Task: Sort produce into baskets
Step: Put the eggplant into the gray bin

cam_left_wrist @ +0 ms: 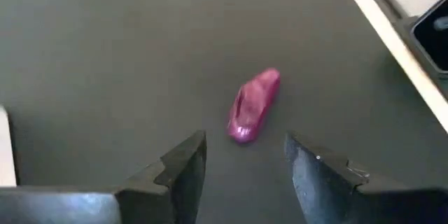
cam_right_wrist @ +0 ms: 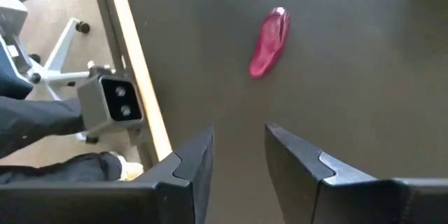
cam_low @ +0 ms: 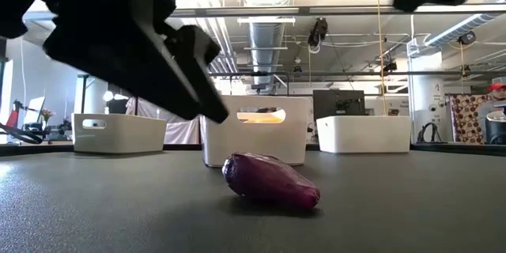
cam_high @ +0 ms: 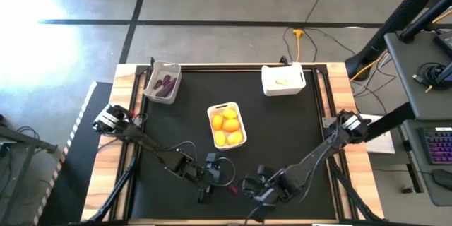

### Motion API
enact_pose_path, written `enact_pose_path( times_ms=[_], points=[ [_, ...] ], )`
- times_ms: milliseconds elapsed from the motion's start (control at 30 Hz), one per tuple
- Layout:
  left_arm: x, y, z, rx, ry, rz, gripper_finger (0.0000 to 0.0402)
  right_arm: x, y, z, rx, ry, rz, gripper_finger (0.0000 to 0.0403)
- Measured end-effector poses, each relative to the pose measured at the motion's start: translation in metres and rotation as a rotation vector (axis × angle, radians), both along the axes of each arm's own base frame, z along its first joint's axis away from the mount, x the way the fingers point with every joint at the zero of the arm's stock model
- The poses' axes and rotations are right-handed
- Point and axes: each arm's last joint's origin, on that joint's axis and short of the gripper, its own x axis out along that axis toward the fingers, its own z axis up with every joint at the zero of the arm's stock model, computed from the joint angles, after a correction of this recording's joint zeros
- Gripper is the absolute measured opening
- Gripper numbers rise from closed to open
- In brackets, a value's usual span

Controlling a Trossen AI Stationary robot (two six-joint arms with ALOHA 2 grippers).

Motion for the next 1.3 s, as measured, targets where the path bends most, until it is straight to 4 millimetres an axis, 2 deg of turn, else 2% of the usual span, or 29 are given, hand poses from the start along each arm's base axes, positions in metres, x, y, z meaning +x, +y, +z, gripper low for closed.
enact_pose_path(
  times_ms=[200, 400, 567, 700, 900, 1300],
  points=[
    [0.015, 0.000, -0.006, -0.019, 0.004, -0.046, 0.0205, -0.007, 0.009, 0.000, 0.018, -0.001, -0.042, 0.0118],
    [0.027, -0.001, -0.013, 0.032, 0.000, -0.092, 0.0235, -0.010, 0.012, -0.001, 0.018, 0.005, -0.039, 0.0113],
    [0.040, -0.008, -0.019, 0.023, 0.008, -0.169, 0.0235, -0.011, 0.012, -0.001, 0.006, 0.013, -0.030, 0.0114],
    [0.049, -0.013, -0.033, -0.001, 0.046, -0.196, 0.0226, -0.012, 0.011, -0.002, -0.006, 0.019, -0.019, 0.0109],
    [0.060, -0.020, -0.032, -0.056, 0.105, -0.210, 0.0189, -0.014, 0.013, -0.003, -0.004, 0.025, -0.021, 0.0100],
    [0.064, -0.023, -0.024, -0.067, 0.175, -0.192, 0.0050, -0.014, 0.013, -0.003, 0.007, 0.023, -0.038, 0.0088]
  ],
)
